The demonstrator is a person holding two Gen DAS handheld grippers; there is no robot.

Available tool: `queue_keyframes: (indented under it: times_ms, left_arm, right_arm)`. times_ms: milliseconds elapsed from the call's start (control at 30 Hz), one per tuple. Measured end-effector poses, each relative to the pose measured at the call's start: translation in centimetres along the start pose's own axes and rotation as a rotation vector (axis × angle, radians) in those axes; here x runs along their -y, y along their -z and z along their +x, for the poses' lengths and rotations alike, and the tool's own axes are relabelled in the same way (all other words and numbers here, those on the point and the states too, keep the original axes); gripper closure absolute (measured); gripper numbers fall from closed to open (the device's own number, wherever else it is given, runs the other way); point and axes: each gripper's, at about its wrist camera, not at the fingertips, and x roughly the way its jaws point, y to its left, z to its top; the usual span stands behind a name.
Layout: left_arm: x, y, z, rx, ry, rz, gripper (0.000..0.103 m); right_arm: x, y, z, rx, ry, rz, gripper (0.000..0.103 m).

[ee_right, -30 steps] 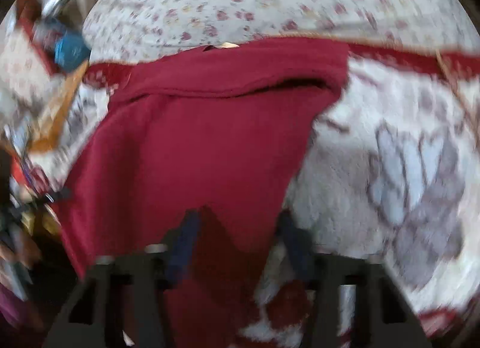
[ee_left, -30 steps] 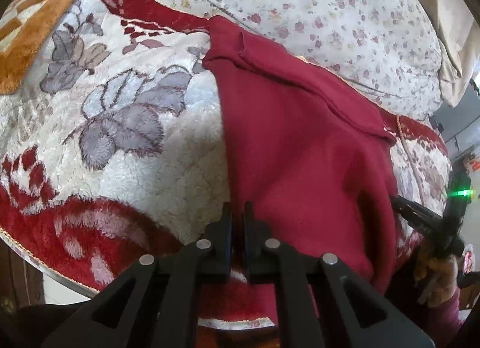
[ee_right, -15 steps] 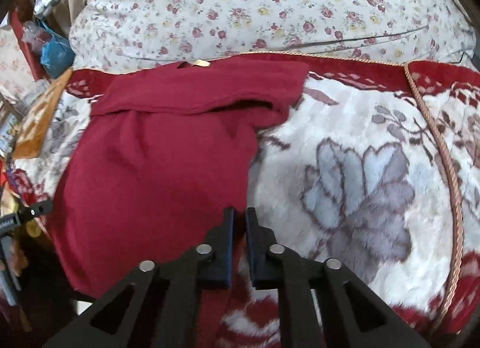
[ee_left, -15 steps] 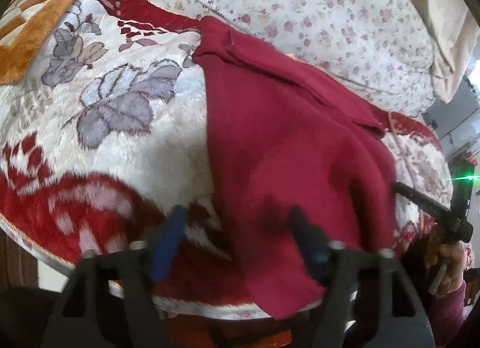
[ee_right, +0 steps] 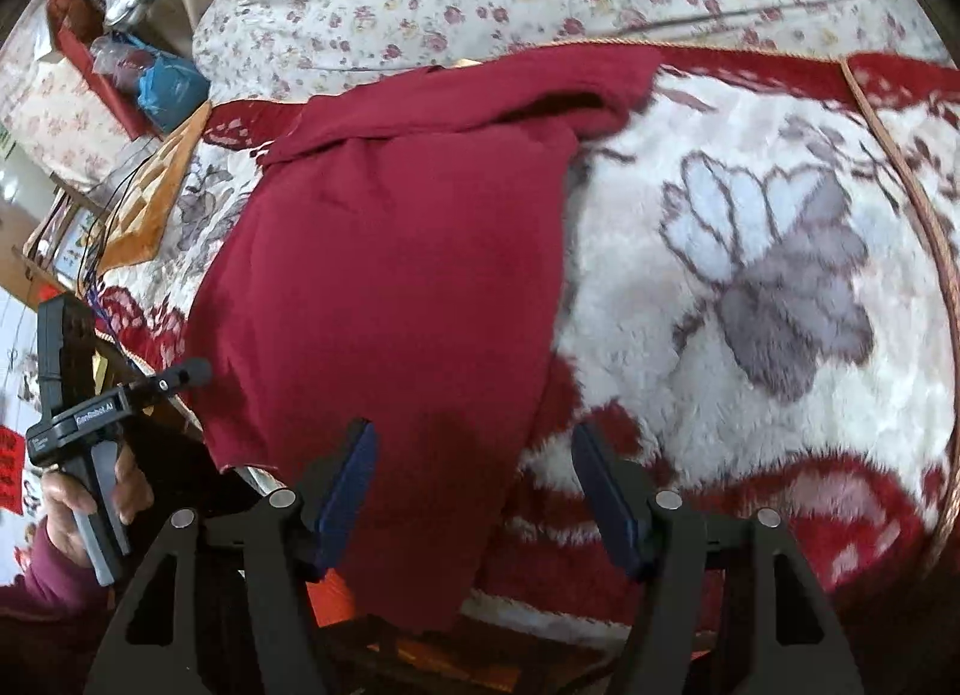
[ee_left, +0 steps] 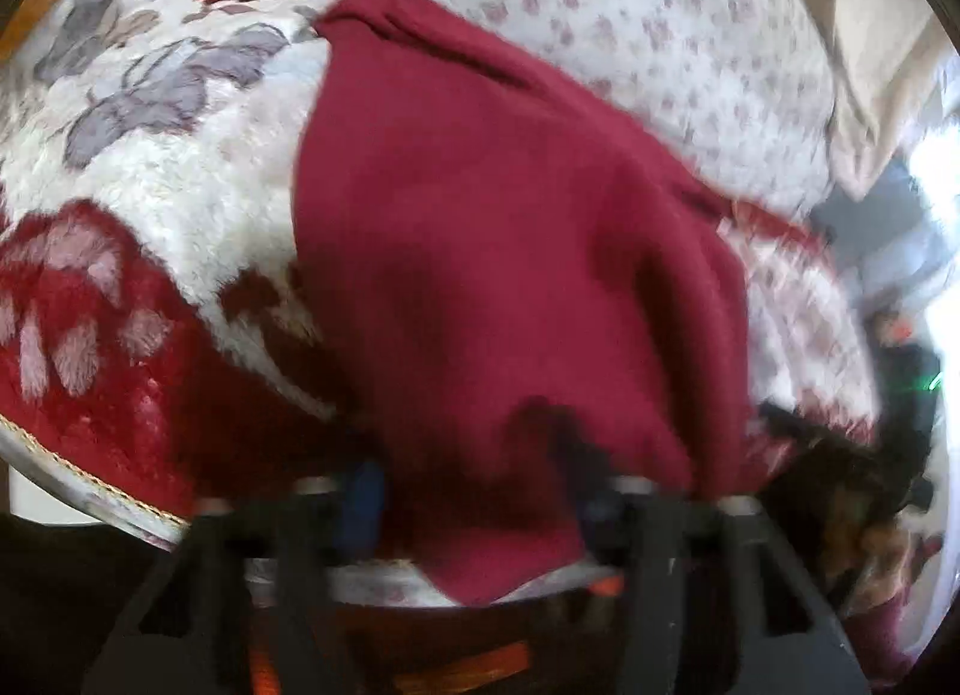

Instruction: Fold small clothes

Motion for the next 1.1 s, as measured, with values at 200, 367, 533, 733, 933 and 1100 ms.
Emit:
queue_keyframes:
  times_ms: [200, 367, 533, 733, 933, 1100]
  left_arm:
    - [-0.6, 0.1, -3.0, -0.020, -0.001, 0.070, 0.092]
    - [-4.6, -0.3, -5.4, -0.012, -0.030, -0.004, 0.092]
    - [-4.3, 0.2, -3.7, -0.045, -0.063, -0.011, 0.080]
    - [-4.0, 1.3, -3.2, -0.046, -0.137, 0.024, 0.039]
    - [-3.6, 1.8, -2.8, -0.090, -0.145, 0.039, 0.035]
    - [-3.7, 1.9, -2.6, -0.106, -0.129, 0.011, 0.035]
  right_arm:
    - [0.4, 0.1, -0.6, -0.014, -0.034, 0.015, 0.030]
    - [-0.2, 1.6, -0.2, -0.112, -0.113, -0.008, 0.020]
    - [-1.5, 3.8, 1.9, -0.220, -0.126, -0.065, 0.020]
    - [-2.1, 5.5, 3.5, -0.265, -0.115, -0.084, 0.018]
    - [-3.0, 5.3, 2.4, -0.236, -0.187, -0.142, 0.054]
    - [-3.0, 4.8, 3.6, -0.234, -0.221, -0.128, 0.053]
